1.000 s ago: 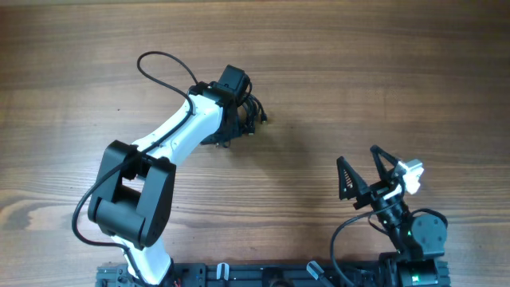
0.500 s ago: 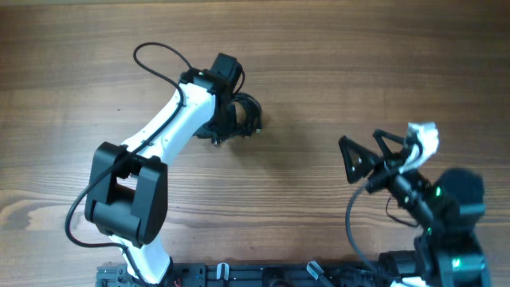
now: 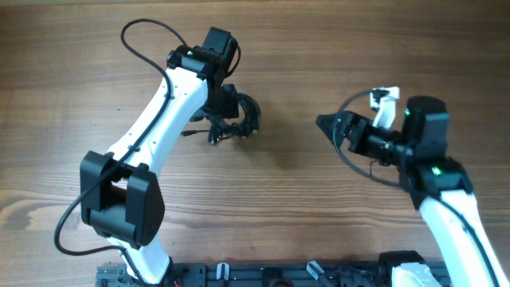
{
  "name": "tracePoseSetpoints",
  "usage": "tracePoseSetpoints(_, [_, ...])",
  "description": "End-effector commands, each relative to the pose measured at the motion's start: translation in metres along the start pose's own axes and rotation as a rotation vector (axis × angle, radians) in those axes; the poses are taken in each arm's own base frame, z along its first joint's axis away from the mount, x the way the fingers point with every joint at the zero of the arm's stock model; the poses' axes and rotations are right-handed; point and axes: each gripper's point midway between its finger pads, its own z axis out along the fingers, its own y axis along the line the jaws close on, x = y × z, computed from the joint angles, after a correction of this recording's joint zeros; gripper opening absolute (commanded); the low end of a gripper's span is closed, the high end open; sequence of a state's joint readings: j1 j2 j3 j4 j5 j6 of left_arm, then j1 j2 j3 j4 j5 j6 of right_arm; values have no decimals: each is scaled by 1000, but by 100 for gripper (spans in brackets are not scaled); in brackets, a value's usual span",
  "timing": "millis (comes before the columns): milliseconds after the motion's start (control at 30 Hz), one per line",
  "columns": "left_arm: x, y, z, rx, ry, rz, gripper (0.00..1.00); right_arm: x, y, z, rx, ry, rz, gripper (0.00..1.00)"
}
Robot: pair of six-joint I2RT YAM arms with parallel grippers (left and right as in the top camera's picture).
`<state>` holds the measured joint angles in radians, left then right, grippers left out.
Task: Untangle cables
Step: 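Raise the right arm and move its gripper toward the cable bundle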
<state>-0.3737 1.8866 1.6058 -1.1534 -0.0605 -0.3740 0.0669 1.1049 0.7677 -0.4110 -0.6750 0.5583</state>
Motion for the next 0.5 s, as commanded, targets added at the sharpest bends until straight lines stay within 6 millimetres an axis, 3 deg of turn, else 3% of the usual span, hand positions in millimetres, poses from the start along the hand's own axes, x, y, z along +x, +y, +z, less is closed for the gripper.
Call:
tracePoseSetpoints(0, [-13, -6, -6, 36, -54, 27, 66, 12, 0, 20, -62, 122, 93, 74])
tracePoseSetpoints(67, [-17, -8, 1, 39, -65, 27, 66, 19, -5, 29, -69, 170, 104, 59])
tracePoseSetpoints(133, [-22, -7, 12, 28, -77, 24, 66, 30, -6, 40, -94, 234, 82, 50])
tracePoseSetpoints(267, [-30, -3, 27, 6, -98, 14, 61, 46, -14, 55, -89, 306, 75, 51])
tracePoseSetpoints(367, [-34, -3, 41, 5, -97, 29, 49, 54, -14, 65, -90, 341, 72, 54])
tracePoseSetpoints(467, [-32, -2, 58, -3, -81, 41, 46, 59, -12, 73, -101, 357, 51, 57])
